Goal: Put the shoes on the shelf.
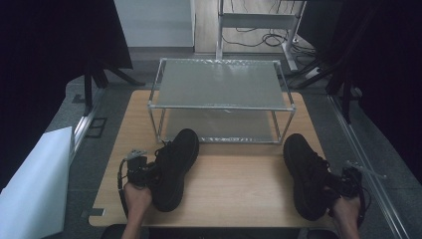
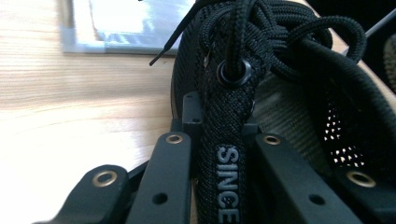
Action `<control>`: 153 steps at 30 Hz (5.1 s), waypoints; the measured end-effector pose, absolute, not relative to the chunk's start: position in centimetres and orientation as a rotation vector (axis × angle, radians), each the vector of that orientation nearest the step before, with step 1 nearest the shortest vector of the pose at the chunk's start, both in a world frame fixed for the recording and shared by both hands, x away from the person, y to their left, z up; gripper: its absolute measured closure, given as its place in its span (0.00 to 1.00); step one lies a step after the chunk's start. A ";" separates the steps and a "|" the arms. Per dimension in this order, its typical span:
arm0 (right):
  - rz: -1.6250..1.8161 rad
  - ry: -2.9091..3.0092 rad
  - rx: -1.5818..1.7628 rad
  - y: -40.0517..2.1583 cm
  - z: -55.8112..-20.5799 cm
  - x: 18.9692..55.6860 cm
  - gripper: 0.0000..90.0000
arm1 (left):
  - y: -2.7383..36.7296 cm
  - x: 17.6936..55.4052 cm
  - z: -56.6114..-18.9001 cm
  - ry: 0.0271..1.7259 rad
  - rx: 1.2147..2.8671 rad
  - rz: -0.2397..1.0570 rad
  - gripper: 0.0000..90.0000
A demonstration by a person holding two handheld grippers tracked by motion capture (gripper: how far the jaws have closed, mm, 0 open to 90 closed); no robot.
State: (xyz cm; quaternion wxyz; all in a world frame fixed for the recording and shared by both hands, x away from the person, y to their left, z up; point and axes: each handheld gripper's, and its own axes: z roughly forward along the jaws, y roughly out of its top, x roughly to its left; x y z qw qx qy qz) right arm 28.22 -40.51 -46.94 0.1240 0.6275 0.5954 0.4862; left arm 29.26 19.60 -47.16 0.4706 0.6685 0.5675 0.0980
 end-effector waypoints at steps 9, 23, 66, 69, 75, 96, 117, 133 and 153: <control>1.544 1.793 1.782 -37.5 -45.9 28.9 0.79 | 18.3 29.4 -46.6 1.355 1.606 0.192 0.90; 1.696 1.857 1.728 -33.3 -44.6 29.9 0.79 | 16.5 29.1 -44.9 1.284 1.546 0.154 0.90; 1.944 1.767 1.685 -25.1 -35.9 33.3 0.79 | 13.8 30.6 -36.8 1.220 1.300 0.169 0.89; 1.955 1.742 1.702 -24.6 -35.3 34.1 0.79 | 13.6 31.3 -36.4 1.230 1.279 0.175 0.89; 1.940 1.716 1.716 -23.5 -34.2 35.8 0.79 | 13.3 32.9 -35.6 1.262 1.260 0.198 0.89; 1.818 1.614 1.830 -21.5 -32.2 42.3 0.79 | 11.2 39.9 -32.1 1.411 1.295 0.362 0.89; 1.343 1.688 1.739 -17.8 -30.3 46.6 0.76 | 7.5 44.5 -29.9 1.551 1.481 0.519 0.83; 1.534 1.789 1.733 -17.8 -30.4 48.0 0.38 | 8.0 45.6 -29.7 1.422 1.534 0.343 0.46; 1.746 1.977 1.398 -23.3 -29.1 42.6 0.46 | 12.3 39.3 -28.6 1.134 1.552 0.262 0.55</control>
